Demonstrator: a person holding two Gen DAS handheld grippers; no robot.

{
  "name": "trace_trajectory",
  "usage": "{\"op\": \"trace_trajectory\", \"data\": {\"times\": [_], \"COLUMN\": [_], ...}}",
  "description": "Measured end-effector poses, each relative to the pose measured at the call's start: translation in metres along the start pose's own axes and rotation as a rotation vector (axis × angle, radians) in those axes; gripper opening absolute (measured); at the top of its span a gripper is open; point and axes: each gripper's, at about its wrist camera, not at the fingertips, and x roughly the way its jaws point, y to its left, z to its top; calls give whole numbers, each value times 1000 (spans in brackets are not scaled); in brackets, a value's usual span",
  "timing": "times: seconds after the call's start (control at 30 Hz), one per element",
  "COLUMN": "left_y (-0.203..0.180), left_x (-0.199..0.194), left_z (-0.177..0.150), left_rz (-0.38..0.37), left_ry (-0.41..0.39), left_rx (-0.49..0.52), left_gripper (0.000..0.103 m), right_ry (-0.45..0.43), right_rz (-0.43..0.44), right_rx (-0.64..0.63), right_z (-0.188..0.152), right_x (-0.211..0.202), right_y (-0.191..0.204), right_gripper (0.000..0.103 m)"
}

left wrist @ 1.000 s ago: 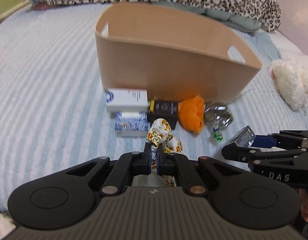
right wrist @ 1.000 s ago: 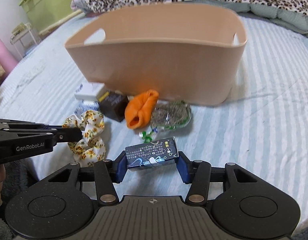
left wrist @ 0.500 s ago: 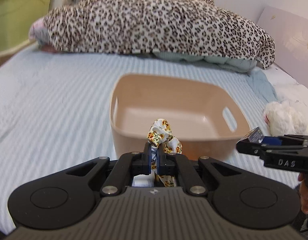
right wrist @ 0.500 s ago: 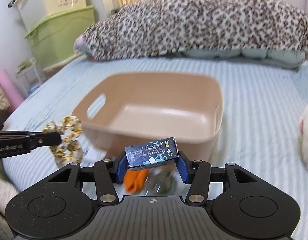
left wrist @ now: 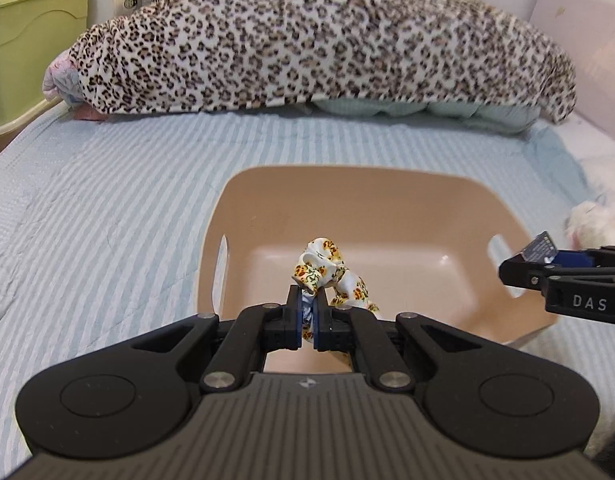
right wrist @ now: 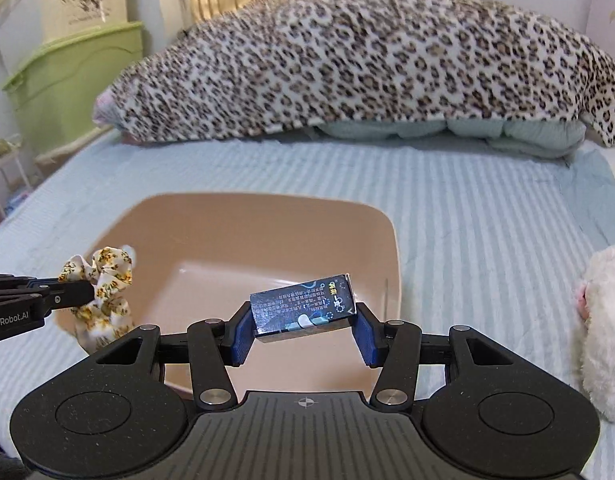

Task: Organize objects
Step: 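Lift both items over the basket and open both tools to drop them, then grasp the green-wrapped packet with the right tool while the left grasps the white box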

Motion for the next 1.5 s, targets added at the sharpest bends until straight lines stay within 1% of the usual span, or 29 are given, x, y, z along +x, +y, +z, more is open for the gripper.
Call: {"op": "trace_trajectory", "data": {"times": [0.17, 0.23, 0.27, 0.3, 0.33, 0.37, 0.4, 0.43, 0.47, 0.5, 0.53, 0.6, 0.67, 0.87, 0.97, 1.03, 1.2, 1.37, 1.5], "left_y": [1, 1, 2, 3, 4, 4, 4, 3, 3, 3, 3, 4, 6, 12, 14, 14, 13, 11, 10], "left_x": [20, 20, 17, 13, 9, 5, -1, -7, -13, -19, -23, -29, -34, -50, -53, -51, -43, -32, -17], "left_z": [-5, -7, -8, -8, -7, -7, -7, -7, -8, -10, -11, -14, -19, -34, -42, -46, -58, -67, -70], "left_rz": [14, 14, 14, 10, 4, 4, 13, 27, 42, 51, 52, 52, 61, 70, 67, 66, 57, 72, 58], "left_ry": [58, 63, 56, 50, 47, 44, 38, 23, 3, -12, -14, 7, 24, 35, 40, 58, 91, 119, 154], "left_rx": [2, 0, -3, -3, -3, -3, -1, 3, 10, 18, 26, 28, 24, 28, 38, 43, 52, 61, 57], "left_gripper": [7, 9, 12, 16, 19, 37, 60, 71, 84, 88, 89, 89, 89, 90, 91, 91, 91, 91, 91], "right_ry": [49, 60, 60, 55, 49, 43, 37, 30, 22, 14, 8, -4, -15, -6, 10, 31, 89, 124, 162], "right_rz": [-24, -31, -34, -38, -38, -33, -33, -35, -39, -42, -44, -44, -51, -49, -50, -49, -64, -87, -76], "right_rx": [1, -1, -4, -5, -6, -5, -3, -2, -3, -2, 0, 0, -4, -17, -14, -22, -32, -29, 0], "right_z": [-7, -10, -11, -12, -13, -14, -14, -14, -14, -14, -13, -13, -14, -26, -37, -45, -65, -84, -94], "right_x": [19, 20, 19, 17, 15, 12, 9, 5, 2, -3, -7, -16, -26, -48, -54, -55, -46, -27, -12], "right_y": [0, 1, 2, 3, 4, 4, 5, 6, 6, 7, 7, 7, 8, 13, 15, 17, 17, 15, 12], "right_gripper": [48, 51, 55, 59, 61, 65, 71, 74, 80, 85, 88, 99, 103, 103, 103, 103, 103, 103, 103]}}
